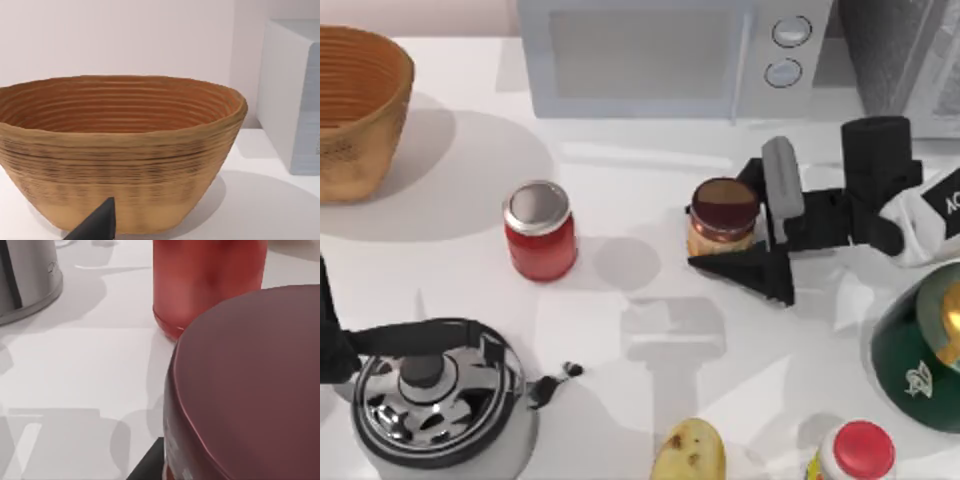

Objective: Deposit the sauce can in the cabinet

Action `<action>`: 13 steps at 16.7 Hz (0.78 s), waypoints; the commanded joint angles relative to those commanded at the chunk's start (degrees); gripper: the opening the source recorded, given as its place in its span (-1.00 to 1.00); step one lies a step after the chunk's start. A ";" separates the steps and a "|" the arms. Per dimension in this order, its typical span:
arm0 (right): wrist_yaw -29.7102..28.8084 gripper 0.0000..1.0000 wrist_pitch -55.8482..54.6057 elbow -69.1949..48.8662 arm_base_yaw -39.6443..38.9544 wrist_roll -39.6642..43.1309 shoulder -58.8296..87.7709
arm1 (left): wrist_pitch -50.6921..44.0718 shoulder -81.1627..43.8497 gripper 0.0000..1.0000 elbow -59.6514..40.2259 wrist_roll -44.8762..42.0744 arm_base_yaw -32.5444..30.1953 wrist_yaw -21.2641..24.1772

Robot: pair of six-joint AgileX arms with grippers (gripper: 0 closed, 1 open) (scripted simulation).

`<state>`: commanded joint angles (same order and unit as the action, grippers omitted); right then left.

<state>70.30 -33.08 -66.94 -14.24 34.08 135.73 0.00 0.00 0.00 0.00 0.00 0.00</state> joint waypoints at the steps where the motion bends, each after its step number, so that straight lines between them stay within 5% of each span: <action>1: 0.00 -0.21 0.00 0.00 0.00 0.00 0.00 | 0.00 0.00 1.00 0.00 0.00 0.00 0.00; 6: 0.00 -0.96 0.00 0.00 0.00 0.00 0.00 | 0.00 0.00 1.00 0.00 0.00 0.00 0.00; 13: 0.00 -1.00 0.00 0.00 0.00 0.00 0.00 | 0.00 0.00 1.00 0.00 0.00 0.00 0.00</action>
<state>70.30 -33.08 -66.94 -14.24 34.08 135.73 0.00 0.00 0.00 0.00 0.00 0.00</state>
